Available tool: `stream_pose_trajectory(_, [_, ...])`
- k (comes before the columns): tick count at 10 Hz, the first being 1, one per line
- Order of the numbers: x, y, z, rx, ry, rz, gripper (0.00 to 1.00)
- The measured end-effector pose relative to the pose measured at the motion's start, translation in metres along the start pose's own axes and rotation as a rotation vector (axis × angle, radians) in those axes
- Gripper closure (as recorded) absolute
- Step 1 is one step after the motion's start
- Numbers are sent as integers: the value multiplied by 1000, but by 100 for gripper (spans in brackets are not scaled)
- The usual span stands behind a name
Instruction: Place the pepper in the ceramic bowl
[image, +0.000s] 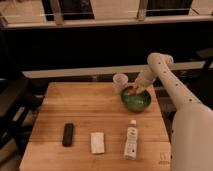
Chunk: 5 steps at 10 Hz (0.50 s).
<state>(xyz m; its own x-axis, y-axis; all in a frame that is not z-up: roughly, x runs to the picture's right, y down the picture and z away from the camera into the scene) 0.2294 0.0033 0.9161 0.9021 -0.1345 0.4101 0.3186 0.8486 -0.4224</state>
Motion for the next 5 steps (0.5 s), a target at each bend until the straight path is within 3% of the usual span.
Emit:
stream_pose_trajectory(2, [2,0,0,2,-1,4,49])
stream_pose_trajectory(5, [6,0,1,5,-3,11,26])
